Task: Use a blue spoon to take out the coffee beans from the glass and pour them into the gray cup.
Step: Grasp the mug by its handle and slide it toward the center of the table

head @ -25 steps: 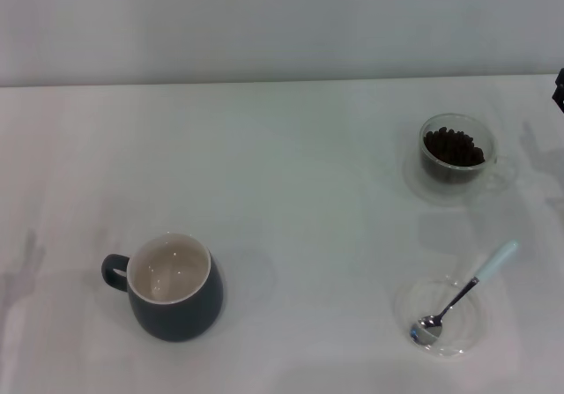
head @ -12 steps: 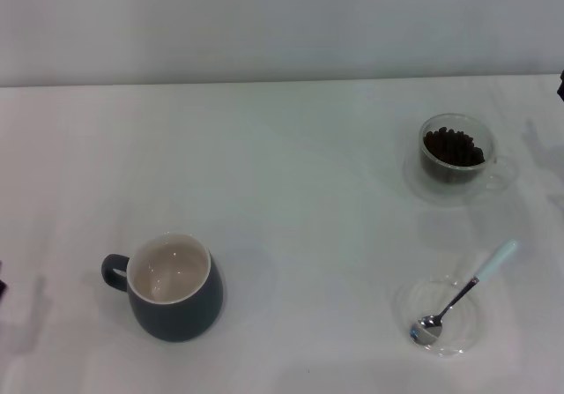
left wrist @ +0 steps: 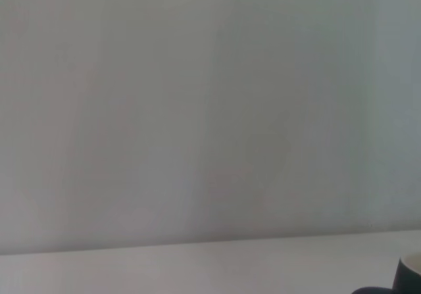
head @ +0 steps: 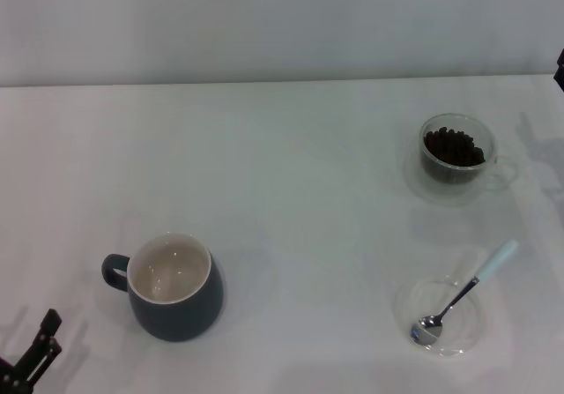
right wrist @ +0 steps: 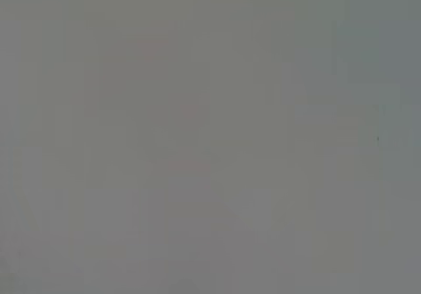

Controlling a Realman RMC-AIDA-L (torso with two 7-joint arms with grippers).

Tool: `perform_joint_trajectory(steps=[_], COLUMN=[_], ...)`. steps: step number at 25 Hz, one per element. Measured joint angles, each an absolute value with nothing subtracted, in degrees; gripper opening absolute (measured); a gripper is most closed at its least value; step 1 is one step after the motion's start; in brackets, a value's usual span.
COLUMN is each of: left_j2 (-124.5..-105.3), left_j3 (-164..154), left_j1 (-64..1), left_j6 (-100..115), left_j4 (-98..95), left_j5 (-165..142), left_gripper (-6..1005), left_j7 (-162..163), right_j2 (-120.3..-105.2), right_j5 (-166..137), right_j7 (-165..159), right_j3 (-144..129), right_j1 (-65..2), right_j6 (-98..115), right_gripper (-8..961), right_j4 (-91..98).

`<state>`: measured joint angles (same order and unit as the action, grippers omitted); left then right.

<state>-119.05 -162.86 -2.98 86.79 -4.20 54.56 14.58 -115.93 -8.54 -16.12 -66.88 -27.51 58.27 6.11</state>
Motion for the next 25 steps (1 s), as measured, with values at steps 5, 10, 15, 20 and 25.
perform_joint_trajectory(steps=[5, 10, 15, 20, 25], left_j2=[-119.08, -119.09, -119.09, -119.09, -119.09], left_j3=[-162.9, -162.9, -162.9, -162.9, -162.9], left_j1=[-5.3, -8.0, -9.9, -11.2, -12.5], left_j6=[83.9, 80.8, 78.3, 77.5, 76.1], left_j4=[-3.5, -3.4, -3.1, -2.8, -2.8], left_j5=[53.4, 52.3, 51.5, 51.4, 51.2], left_gripper=[879, 879, 878, 878, 879], left_j7=[14.5, 14.5, 14.4, 14.2, 14.2], right_j2=[-115.93, -115.98, -116.08, -116.10, -116.15], right_j5=[-8.5, -8.5, -8.5, -8.5, -8.5], right_j7=[-16.2, -16.2, -16.2, -16.2, -16.2], right_j3=[-66.9, -66.9, -66.9, -66.9, -66.9], right_j1=[-27.5, -27.2, -27.1, -27.0, -27.1], right_j6=[58.3, 58.3, 58.3, 58.3, 58.3], right_gripper=[768, 768, 769, 769, 769], right_j4=[6.1, 6.1, 6.1, 6.0, 5.7])
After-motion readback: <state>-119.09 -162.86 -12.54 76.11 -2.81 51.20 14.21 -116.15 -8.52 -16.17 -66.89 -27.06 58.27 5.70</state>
